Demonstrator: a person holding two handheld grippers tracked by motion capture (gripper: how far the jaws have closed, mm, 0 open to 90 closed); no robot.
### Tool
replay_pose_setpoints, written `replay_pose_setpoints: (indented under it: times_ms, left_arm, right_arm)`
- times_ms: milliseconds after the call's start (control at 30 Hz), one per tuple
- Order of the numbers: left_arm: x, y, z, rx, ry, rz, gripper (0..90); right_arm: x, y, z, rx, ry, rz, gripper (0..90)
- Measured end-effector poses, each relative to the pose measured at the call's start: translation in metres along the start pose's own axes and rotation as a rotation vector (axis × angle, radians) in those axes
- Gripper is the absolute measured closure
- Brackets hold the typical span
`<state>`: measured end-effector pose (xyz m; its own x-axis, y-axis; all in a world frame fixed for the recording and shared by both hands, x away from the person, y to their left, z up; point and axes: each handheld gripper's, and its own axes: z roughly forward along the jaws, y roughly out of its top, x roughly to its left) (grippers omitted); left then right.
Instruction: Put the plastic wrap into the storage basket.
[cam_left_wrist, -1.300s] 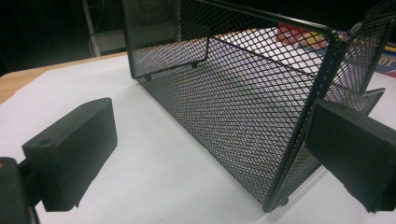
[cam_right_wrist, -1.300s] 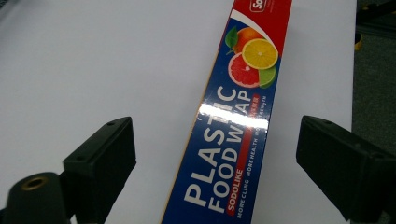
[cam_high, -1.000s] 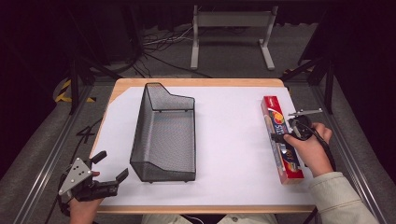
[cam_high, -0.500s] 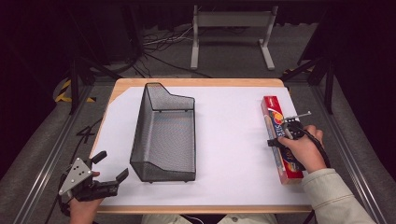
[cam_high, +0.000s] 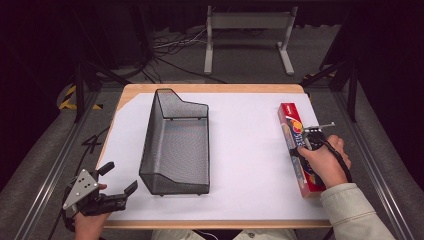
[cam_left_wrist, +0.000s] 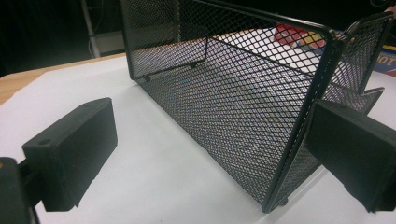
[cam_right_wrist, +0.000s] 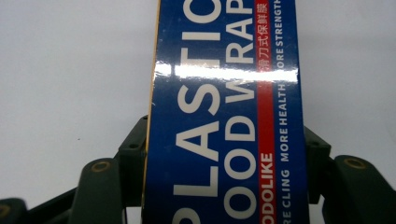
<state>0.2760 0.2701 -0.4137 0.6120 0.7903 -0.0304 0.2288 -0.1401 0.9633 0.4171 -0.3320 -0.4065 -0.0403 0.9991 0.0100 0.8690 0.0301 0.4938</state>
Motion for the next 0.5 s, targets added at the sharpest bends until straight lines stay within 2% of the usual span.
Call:
replay_pose_setpoints:
  times_ms: [133, 267, 367, 500]
  left_arm:
    - [0.0, 0.0, 0.0, 0.004, 0.001, 0.002, 3.2]
    - [0.0, 0.0, 0.0, 0.003, 0.0, 0.003, 3.2]
    - [-0.001, 0.0, 0.0, 0.003, 0.001, 0.004, 3.2]
    - [-0.001, 0.0, 0.0, 0.003, 0.002, 0.004, 3.2]
  right_arm:
    - [-0.003, -0.001, -0.004, -0.017, 0.013, -0.002, 39.7]
    - [-0.005, 0.001, -0.016, -0.081, 0.017, -0.016, 39.7]
    - [-0.004, 0.003, -0.028, -0.096, 0.055, -0.013, 39.6]
    - [0.001, 0.006, -0.041, -0.121, 0.071, -0.023, 39.6]
